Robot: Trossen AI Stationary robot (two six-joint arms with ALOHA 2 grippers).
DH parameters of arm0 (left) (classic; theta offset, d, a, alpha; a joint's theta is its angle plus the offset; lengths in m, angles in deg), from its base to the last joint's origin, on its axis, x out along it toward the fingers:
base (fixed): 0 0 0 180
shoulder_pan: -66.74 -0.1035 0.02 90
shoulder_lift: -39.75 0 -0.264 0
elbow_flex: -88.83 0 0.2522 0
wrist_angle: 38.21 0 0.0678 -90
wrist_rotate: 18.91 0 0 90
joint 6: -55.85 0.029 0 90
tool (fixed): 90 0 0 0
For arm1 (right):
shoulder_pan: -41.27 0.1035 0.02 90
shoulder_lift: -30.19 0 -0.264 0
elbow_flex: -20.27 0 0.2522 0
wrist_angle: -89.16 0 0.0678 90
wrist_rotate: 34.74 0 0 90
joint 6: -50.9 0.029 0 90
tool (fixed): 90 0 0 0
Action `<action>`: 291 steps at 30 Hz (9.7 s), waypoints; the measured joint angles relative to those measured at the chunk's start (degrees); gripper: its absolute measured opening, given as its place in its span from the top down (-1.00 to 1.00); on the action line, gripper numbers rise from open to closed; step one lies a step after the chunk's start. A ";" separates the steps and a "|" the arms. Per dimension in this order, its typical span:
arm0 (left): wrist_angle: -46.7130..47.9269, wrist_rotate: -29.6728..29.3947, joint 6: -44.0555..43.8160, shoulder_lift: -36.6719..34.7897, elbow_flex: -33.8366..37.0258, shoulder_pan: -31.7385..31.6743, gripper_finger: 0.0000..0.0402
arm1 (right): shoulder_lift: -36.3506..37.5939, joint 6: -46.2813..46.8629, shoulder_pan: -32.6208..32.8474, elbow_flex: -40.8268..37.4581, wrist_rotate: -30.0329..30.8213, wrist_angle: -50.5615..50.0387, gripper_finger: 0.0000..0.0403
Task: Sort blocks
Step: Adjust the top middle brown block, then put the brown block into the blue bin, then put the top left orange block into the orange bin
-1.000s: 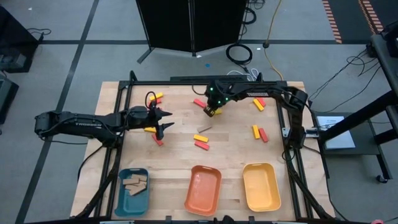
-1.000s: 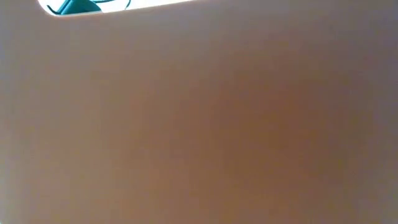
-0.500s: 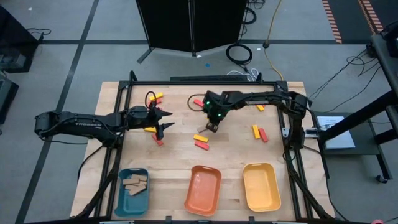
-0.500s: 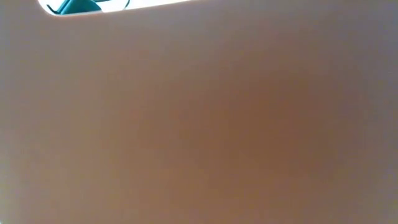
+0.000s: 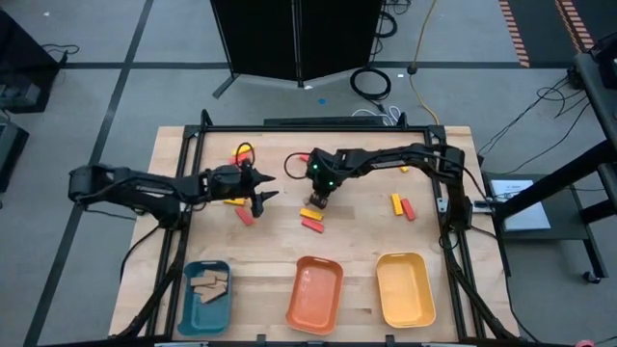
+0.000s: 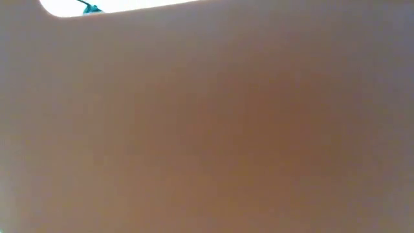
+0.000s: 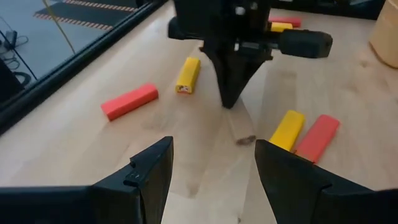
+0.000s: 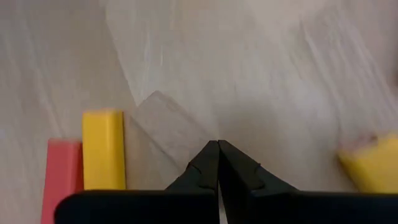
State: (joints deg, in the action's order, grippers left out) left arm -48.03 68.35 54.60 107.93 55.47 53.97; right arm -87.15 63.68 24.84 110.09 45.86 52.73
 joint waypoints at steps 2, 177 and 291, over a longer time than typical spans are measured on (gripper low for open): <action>-3.47 -0.06 -0.01 3.58 0.00 0.00 -0.11 | -1.22 2.60 0.02 -0.25 0.07 3.90 1.00; 50.89 22.34 -67.48 -8.83 -16.70 55.33 0.36 | 28.74 -6.95 5.14 -21.76 21.33 17.19 1.00; 76.07 1.57 16.41 19.29 -37.70 -24.76 0.03 | 22.10 -19.83 -1.55 -25.80 -17.29 28.21 1.00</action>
State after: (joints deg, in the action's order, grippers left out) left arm 28.04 69.92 71.01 127.22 17.77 29.21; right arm -65.05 43.85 23.29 84.29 28.57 80.95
